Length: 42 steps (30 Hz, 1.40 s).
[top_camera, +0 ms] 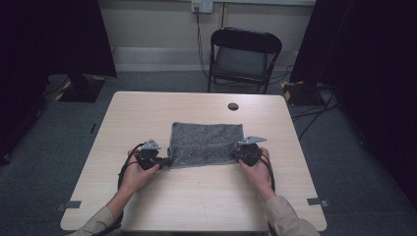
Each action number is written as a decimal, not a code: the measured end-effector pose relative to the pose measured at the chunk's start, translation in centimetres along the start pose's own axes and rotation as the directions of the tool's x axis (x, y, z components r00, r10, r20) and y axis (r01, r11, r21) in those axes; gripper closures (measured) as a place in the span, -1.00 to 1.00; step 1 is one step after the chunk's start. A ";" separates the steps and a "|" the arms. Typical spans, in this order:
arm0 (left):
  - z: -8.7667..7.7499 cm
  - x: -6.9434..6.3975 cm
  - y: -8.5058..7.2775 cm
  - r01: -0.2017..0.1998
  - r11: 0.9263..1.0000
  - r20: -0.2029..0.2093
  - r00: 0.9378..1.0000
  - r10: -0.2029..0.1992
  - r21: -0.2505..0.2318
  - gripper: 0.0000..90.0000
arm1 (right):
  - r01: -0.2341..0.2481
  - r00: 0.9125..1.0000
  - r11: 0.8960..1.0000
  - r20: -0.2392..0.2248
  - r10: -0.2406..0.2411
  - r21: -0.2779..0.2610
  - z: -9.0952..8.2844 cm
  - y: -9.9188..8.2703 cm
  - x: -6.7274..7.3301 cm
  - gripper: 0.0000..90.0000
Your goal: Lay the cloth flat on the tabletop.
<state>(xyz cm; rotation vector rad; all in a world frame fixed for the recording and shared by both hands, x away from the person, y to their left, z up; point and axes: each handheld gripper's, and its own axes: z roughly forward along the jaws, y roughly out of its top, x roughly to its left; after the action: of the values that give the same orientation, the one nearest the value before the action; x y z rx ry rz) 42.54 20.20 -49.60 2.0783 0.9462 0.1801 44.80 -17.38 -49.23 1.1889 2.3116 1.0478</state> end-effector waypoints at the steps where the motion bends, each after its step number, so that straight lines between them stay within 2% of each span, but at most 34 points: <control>1: -0.1 0.0 0.0 -0.002 1.000 0.001 1.000 0.002 -0.006 0.99 | -0.013 1.000 1.000 -0.008 0.013 -0.004 -0.2 0.0 -0.1 0.94; 5: -0.6 -0.1 0.1 -0.003 1.000 0.003 1.000 0.003 -0.010 0.99 | -0.057 0.998 0.998 -0.028 0.057 -0.015 -1.4 0.1 -0.3 0.96; 9: -1.0 -0.4 0.3 -0.005 1.000 0.013 1.000 0.005 -0.020 0.99 | -0.076 0.996 0.997 -0.038 0.075 -0.012 -2.7 0.1 -0.2 0.96; 15: -1.8 -1.6 0.5 -0.013 1.000 0.033 0.999 0.014 -0.026 0.99 | -0.073 0.997 0.997 -0.034 0.074 0.026 -5.4 0.0 0.8 0.92; 18: -2.2 -2.1 0.3 -0.008 1.000 0.047 0.999 0.010 -0.029 0.99 | -0.077 0.997 0.995 -0.021 0.079 0.057 -6.3 -0.8 1.2 0.89; 23: -2.1 -3.1 -0.7 0.003 1.000 0.080 0.997 -0.003 0.010 0.98 | -0.077 0.997 0.993 -0.019 0.079 0.092 -7.6 -2.2 1.6 0.86; 27: -1.3 -3.9 -1.7 -0.023 0.998 0.087 0.996 0.017 0.066 0.98 | -0.065 0.998 0.992 -0.014 0.067 0.106 -8.0 -2.9 1.8 0.84; 30: -1.2 -4.1 -1.7 -0.018 0.998 0.099 0.995 0.011 0.068 0.98 | -0.070 0.998 0.989 0.001 0.070 0.128 -7.9 -3.3 1.8 0.82; 35: -1.3 -4.2 -1.7 -0.020 0.997 0.108 0.994 0.011 0.078 0.98 | -0.091 0.996 0.988 0.005 0.091 0.121 -8.0 -3.5 1.5 0.84; 38: -1.5 -4.2 -1.7 -0.021 0.996 0.102 0.995 0.012 0.085 0.98 | -0.097 0.995 0.987 0.035 0.093 0.125 -8.3 -3.5 1.3 0.82; 42: -1.9 -4.4 -1.9 -0.029 0.995 0.104 0.994 0.019 0.097 0.97 | -0.119 0.992 0.989 0.043 0.115 0.088 -8.9 -3.5 0.8 0.76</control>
<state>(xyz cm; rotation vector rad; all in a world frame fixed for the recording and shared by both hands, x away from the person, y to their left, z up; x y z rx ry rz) 37.58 19.13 -48.90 2.1679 0.8831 0.0390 37.15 -22.11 -45.84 1.3821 2.3059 0.9588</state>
